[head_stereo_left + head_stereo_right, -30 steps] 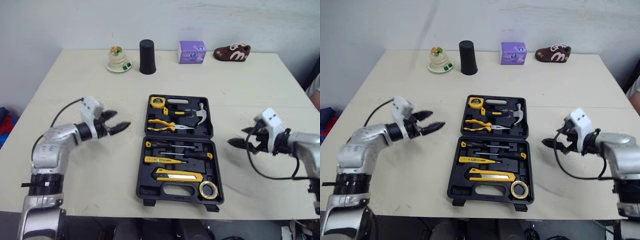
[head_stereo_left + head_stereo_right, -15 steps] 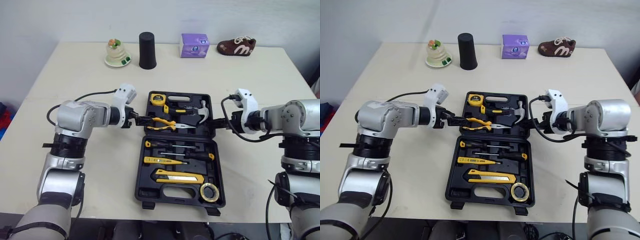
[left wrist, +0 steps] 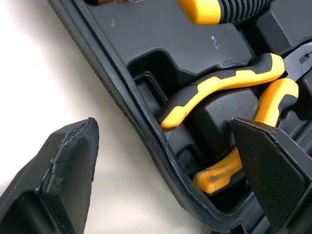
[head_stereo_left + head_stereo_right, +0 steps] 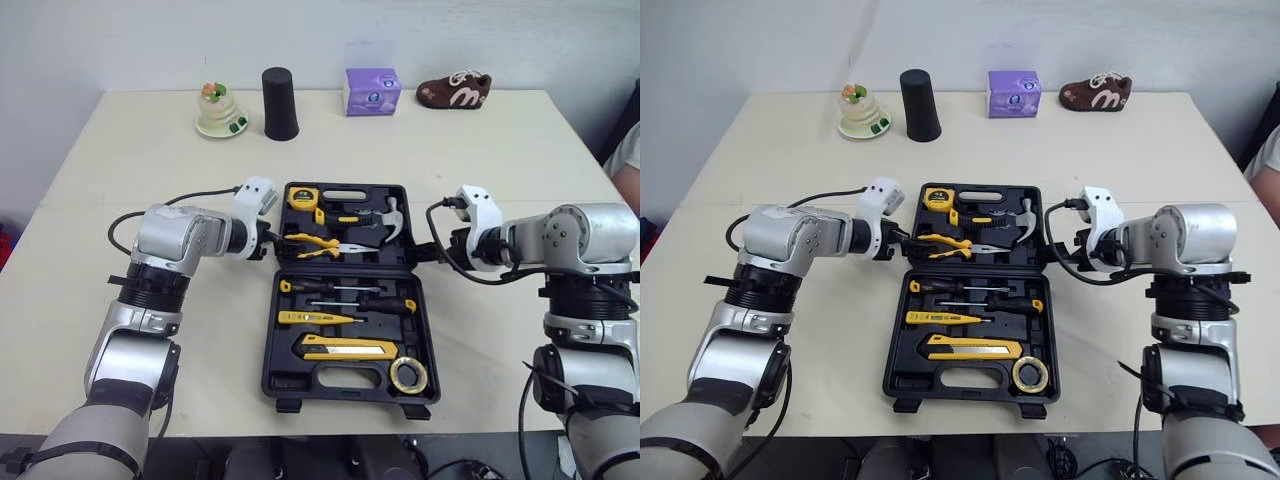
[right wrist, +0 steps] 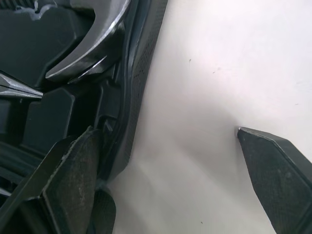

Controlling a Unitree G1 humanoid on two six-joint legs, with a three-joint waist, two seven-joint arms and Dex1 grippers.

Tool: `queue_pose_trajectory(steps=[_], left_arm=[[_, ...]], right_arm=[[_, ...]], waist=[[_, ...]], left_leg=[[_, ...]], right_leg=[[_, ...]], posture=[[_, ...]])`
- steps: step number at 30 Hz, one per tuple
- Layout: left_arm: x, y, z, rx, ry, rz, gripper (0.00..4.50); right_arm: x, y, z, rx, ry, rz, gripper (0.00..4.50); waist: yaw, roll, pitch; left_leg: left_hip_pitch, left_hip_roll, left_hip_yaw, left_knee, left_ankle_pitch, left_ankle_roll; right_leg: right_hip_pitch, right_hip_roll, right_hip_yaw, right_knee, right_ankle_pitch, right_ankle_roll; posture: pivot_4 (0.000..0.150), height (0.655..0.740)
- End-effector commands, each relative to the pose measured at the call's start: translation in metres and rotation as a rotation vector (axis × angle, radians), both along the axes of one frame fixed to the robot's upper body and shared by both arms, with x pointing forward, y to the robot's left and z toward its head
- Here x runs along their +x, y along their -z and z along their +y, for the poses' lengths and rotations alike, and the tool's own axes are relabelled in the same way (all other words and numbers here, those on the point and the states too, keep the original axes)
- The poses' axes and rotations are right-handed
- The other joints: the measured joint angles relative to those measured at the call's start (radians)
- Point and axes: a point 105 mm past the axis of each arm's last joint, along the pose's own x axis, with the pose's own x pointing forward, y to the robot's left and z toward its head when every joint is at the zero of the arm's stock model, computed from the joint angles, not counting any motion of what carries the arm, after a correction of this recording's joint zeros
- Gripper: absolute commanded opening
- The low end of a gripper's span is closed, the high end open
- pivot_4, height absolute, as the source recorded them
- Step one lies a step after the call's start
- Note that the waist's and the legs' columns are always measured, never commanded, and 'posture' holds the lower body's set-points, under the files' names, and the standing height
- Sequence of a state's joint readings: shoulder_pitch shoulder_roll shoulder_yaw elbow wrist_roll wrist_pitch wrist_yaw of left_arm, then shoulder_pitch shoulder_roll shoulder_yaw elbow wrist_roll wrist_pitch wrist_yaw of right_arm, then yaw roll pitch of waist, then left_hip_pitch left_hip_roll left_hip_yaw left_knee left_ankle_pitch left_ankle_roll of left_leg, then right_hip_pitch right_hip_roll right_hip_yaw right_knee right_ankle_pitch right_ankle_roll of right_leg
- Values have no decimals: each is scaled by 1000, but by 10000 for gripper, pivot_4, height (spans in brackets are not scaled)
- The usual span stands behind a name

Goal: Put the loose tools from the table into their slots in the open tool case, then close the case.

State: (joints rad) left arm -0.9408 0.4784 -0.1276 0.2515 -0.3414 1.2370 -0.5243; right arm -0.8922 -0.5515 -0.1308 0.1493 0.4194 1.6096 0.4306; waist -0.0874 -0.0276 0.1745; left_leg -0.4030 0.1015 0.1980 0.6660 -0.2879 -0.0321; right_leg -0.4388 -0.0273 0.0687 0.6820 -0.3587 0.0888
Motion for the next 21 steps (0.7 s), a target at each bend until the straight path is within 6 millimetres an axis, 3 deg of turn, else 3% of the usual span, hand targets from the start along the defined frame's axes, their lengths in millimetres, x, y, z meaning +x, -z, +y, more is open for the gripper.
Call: queue_pose_trajectory(steps=[1,2,4,6,8,12,13,15,16,19,21], left_arm=[[4,-15,5,-9,-29,-42,44461],[4,-16,7,-9,-32,-41,44461],[3,-15,9,-6,-34,-38,39220],[4,-12,13,2,-49,-28,32293],[4,-7,17,11,-63,-18,23707],[-2,7,13,15,-32,44,6266],[-5,10,10,8,-20,62,3975],[-6,13,9,0,-17,73,2317],[-5,14,9,0,-20,69,2308],[1,4,8,-57,-45,7,1753],[12,-20,6,-155,-74,-134,1721]], right_arm=[[2,-6,1,13,8,-20,45000],[2,-6,2,15,8,-19,45000],[3,-5,3,18,9,-17,45000],[4,-5,4,23,16,-15,39796],[5,-3,5,32,23,-10,32820],[7,2,9,77,42,19,13608],[8,4,10,92,49,27,9996],[9,6,12,113,61,35,1598],[9,6,12,116,66,32,0],[14,-3,14,146,89,-29,0],[19,-18,14,145,76,-173,0]], waist=[[0,0,0],[-1,0,0],[-1,0,0],[-3,0,0],[-3,0,0],[-3,0,0],[-3,0,0],[-3,0,0],[-3,0,0],[-3,-1,-1],[-3,-1,-1]], left_leg=[[0,0,0,0,0,0],[0,0,0,0,0,0],[0,0,0,1,0,0],[1,0,0,1,1,0],[1,0,0,1,1,0],[2,0,1,1,2,0],[3,-1,1,2,2,0],[8,-1,1,1,3,-1],[12,0,1,-1,3,-1],[15,0,0,-3,3,-1],[15,-1,0,-2,3,-1]], right_leg=[[0,0,0,0,0,0],[0,0,0,0,0,0],[0,0,0,1,0,0],[0,0,0,1,0,0],[0,0,1,3,0,0],[0,0,1,5,0,0],[1,0,1,5,0,0],[6,0,1,6,0,0],[10,0,1,4,0,-1],[13,0,2,3,0,-1],[13,0,3,3,0,0]], posture=[[1500,7400],[1500,7400],[1500,7400],[1500,7400],[1500,7400],[1500,7400],[1500,7400],[1500,7400],[1500,7400],[1500,7400],[1500,7400]])
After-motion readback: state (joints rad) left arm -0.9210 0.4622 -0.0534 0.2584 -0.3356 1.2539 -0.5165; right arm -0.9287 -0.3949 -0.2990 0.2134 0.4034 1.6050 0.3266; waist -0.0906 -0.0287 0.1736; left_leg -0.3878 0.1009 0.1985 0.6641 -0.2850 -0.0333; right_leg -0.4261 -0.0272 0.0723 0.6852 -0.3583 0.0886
